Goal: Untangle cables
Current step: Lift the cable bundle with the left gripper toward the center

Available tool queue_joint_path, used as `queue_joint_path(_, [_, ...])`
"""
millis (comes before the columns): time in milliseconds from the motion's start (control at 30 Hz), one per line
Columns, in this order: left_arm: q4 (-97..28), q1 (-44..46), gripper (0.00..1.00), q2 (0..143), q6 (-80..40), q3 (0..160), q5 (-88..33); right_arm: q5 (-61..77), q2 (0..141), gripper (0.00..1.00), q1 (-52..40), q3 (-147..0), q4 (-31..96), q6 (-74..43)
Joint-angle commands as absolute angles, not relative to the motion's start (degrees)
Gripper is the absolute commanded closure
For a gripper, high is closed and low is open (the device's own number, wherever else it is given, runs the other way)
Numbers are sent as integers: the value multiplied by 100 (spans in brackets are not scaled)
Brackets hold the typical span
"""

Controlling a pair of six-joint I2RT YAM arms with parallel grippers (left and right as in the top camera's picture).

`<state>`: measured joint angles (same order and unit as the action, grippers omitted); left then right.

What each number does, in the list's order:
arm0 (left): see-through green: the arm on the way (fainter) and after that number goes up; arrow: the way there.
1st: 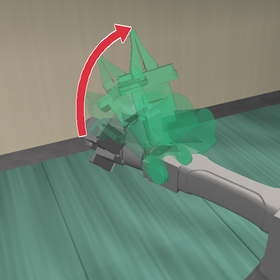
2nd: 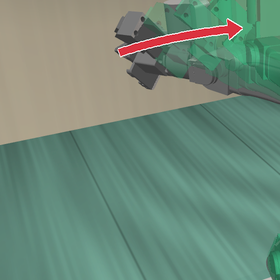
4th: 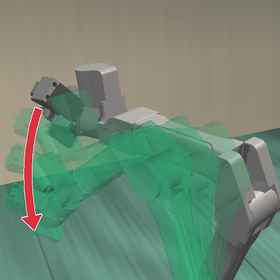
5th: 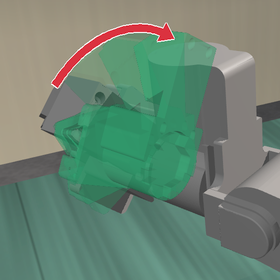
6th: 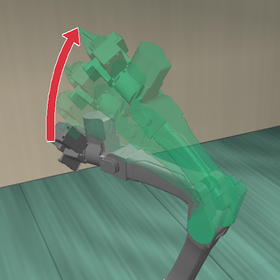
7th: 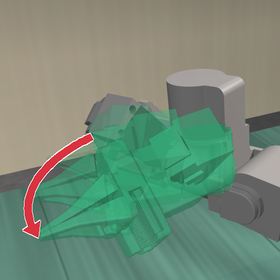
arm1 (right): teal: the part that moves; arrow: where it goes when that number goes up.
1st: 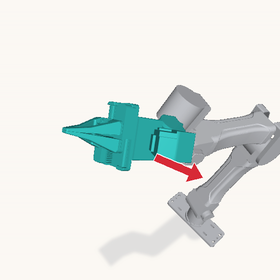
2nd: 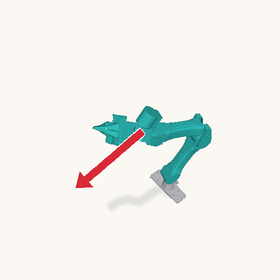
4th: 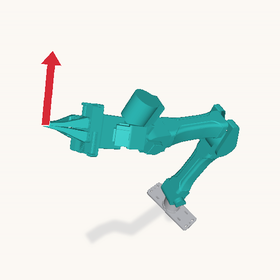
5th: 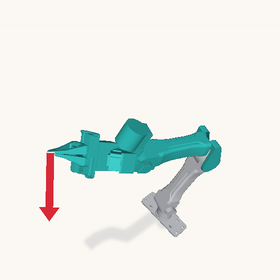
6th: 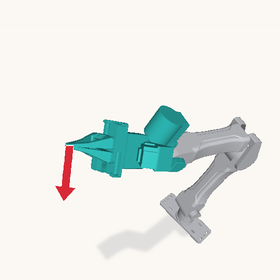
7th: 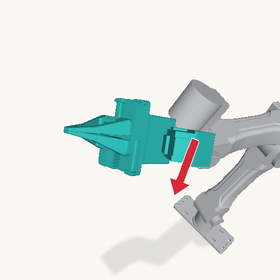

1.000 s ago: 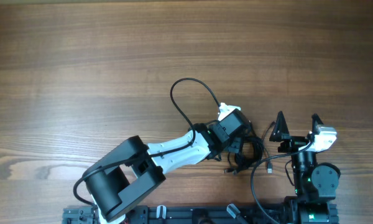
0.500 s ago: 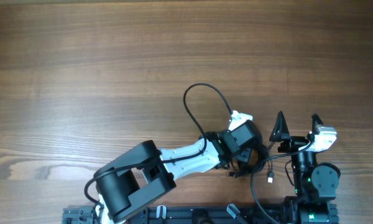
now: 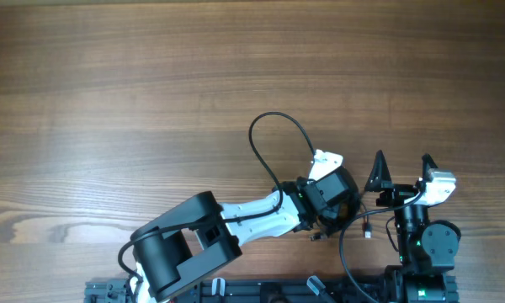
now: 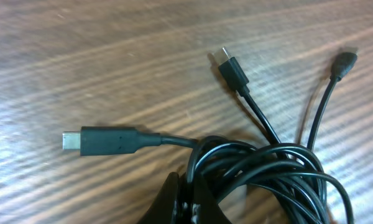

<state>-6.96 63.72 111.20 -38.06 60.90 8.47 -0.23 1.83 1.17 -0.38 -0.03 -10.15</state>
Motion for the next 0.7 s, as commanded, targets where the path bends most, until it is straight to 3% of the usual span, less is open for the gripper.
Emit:
queue_joint_path(0, [-1041,6160,96,10726,-3391,5970,2064,3,167,0,86,-32,-34,-915])
queue_joint_path(133, [-1155,5924,96,9749,-2711,5970,2926,3,167,0,86,-32,-34,-913])
queue_joint_path(433, [-1144,5225,96,8235,-1664,5970,2847,3,167,0,86,-32,-34,-917])
queue_joint_path(533, [-1168,5015,96,7975,-1212,5970,2023,5,167,0,86,-32,-34,-919])
queue_joint_path(667, [-1313,4689,96,7773,-692,5970,731,38,167,0,86,-32,-36,-1914])
